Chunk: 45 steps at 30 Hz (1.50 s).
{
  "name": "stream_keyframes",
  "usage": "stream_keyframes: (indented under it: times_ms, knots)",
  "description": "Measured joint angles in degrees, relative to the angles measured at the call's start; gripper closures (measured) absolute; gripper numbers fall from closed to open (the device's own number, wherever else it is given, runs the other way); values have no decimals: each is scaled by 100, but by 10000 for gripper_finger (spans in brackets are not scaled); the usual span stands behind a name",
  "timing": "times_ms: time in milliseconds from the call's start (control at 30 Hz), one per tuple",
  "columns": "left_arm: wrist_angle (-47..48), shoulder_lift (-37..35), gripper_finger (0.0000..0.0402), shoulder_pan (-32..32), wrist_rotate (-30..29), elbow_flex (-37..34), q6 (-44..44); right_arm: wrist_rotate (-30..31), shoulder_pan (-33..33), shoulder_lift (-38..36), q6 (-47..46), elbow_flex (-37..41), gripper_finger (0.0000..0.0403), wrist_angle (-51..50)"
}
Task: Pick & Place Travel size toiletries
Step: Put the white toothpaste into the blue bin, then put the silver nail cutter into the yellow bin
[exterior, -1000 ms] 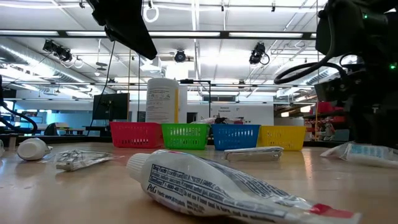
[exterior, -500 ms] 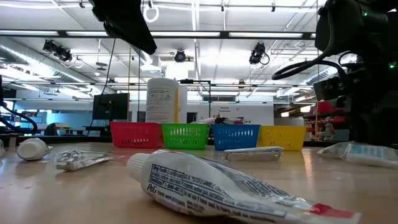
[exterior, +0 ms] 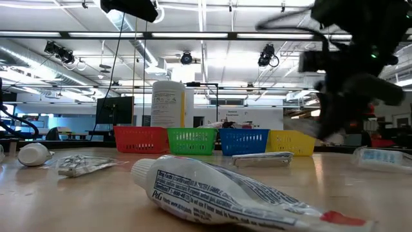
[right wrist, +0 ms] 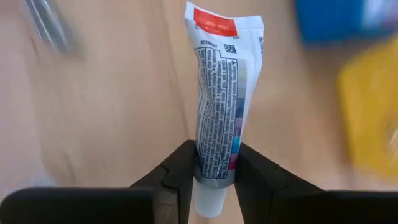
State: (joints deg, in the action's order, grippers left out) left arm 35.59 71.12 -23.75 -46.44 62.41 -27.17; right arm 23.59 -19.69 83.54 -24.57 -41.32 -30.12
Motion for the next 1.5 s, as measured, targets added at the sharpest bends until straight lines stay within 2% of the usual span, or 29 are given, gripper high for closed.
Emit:
stream_keyframes:
  times_ms: [233,333,433,633,767,833,933,1100,1300,1500]
  knots:
    - [0,-62,296,1,-120,0,15,1282,422,-103,1868,-66,302,2549]
    - [-12,-56,296,1,-121,0,-86,1443,839,-89,2168,-68,302,3665]
    - [-27,-36,296,1,-125,0,-97,1284,1336,-89,2221,-70,302,4285]
    - [-35,-36,296,12,-141,0,-22,705,2389,42,2421,-3,302,4295]
    - [-48,-36,296,34,-183,0,-19,-77,2977,381,2343,22,302,4504]
    - [-47,-36,296,39,-200,0,-25,-344,3166,596,2355,24,302,4565]
    - [-57,-36,296,40,-199,0,-25,-428,3386,847,2398,26,299,4572]
    - [-58,-36,296,40,-216,0,-62,-1019,3696,991,2399,26,278,4421]
    - [-57,-36,296,141,-223,0,-66,-1024,3943,989,2442,26,249,4439]
    - [-57,-36,296,326,-223,0,-40,-1033,3979,837,2557,26,243,4511]
